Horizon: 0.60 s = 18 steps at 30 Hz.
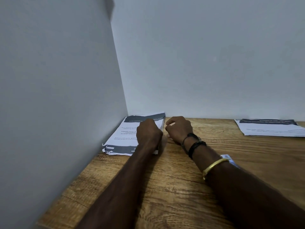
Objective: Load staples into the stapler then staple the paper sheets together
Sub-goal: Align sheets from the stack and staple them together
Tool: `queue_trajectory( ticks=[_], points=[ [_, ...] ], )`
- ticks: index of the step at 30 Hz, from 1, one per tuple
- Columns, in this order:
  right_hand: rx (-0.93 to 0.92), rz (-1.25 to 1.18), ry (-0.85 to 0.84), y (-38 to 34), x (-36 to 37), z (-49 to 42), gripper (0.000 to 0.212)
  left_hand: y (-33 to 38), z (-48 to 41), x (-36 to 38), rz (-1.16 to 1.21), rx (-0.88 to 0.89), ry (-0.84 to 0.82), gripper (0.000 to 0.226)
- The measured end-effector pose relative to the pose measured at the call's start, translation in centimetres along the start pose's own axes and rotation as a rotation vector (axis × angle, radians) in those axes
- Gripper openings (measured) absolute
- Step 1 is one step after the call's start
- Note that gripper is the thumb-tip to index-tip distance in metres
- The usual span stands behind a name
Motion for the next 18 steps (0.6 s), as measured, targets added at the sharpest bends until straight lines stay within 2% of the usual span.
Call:
queue_trajectory(
  ticks=[2, 6, 12, 18],
  points=[
    [-0.026, -0.095, -0.004, -0.1, -0.1, -0.1, 0.010, 0.9, 0.5, -0.3, -0.015, 0.045, 0.014, 0.020],
    [-0.052, -0.073, 0.033, -0.5, -0.8, -0.2, 0.028, 2.8, 1.5, -0.6, -0.065, 0.156, 0.036, 0.022],
    [-0.021, -0.293, 0.014, 0.2, -1.7, -0.4, 0.051, 3.1, 3.0, -0.6, -0.011, 0.219, 0.005, 0.022],
    [-0.039, -0.347, 0.003, 1.4, -1.4, -0.9, 0.041, 1.9, 3.6, -2.3, 0.110, 0.160, 0.148, 0.026]
  ],
)
Point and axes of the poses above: each hand's wrist, its own z-axis away from the middle knuckle, its own x-axis out of the palm, y = z × x, the point moved 4 cm from there along -z, towards the middle knuckle, and after that the axes turned 9 degrees about -y, right-handed, at the moved point
